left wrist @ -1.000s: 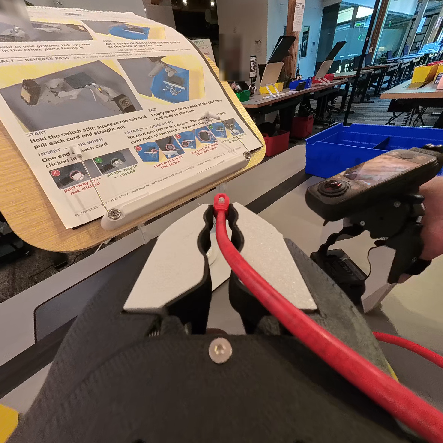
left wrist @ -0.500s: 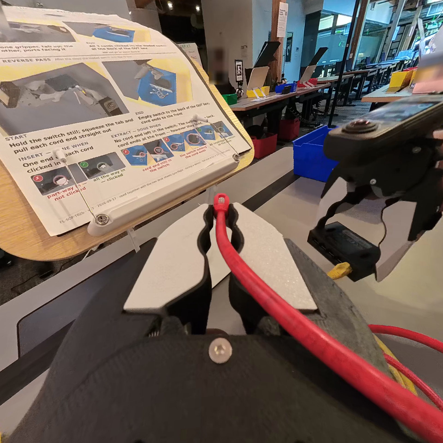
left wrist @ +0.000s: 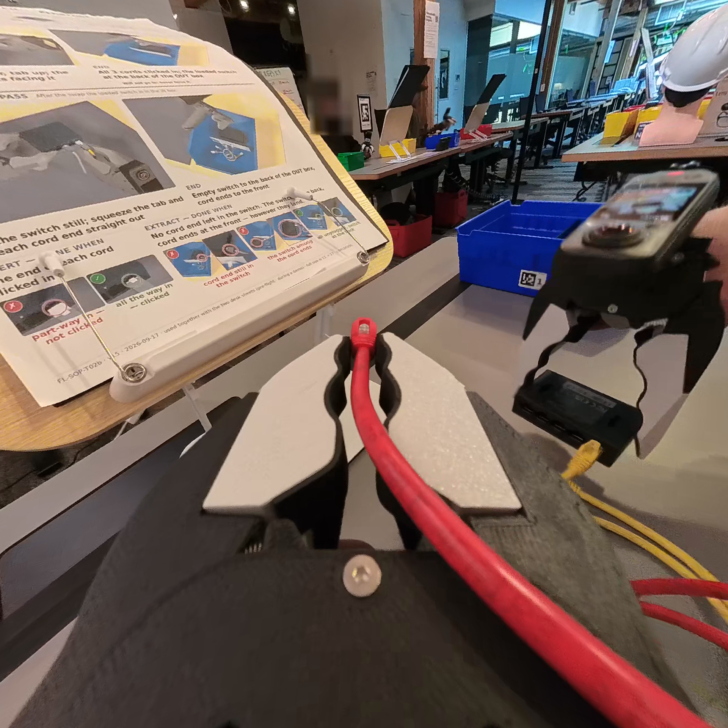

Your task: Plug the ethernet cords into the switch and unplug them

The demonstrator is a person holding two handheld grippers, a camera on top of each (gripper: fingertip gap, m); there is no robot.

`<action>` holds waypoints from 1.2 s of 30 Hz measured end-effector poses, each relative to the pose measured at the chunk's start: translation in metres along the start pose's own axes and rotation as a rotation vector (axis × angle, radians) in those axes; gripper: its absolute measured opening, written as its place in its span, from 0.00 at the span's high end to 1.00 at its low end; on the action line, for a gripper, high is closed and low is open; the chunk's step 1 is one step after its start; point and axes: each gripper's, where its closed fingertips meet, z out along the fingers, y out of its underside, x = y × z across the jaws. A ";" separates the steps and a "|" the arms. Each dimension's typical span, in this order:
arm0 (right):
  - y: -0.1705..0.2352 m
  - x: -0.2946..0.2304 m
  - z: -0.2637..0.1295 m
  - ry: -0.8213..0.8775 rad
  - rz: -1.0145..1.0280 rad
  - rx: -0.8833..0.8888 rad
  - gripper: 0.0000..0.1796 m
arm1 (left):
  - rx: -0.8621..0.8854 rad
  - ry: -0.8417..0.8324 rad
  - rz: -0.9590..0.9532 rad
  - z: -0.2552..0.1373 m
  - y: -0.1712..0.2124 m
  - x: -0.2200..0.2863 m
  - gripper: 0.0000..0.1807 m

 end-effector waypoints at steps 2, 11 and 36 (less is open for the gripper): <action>0.006 -0.004 0.009 -0.005 -0.057 -0.018 0.46 | -0.003 0.006 0.002 0.001 0.001 0.002 0.93; 0.024 -0.009 0.031 -0.005 -0.203 -0.119 0.46 | -0.020 0.017 0.015 0.005 0.007 0.007 0.93; -0.001 -0.007 0.009 0.036 -0.106 -0.016 0.46 | -0.020 0.009 0.018 0.004 0.006 0.003 0.93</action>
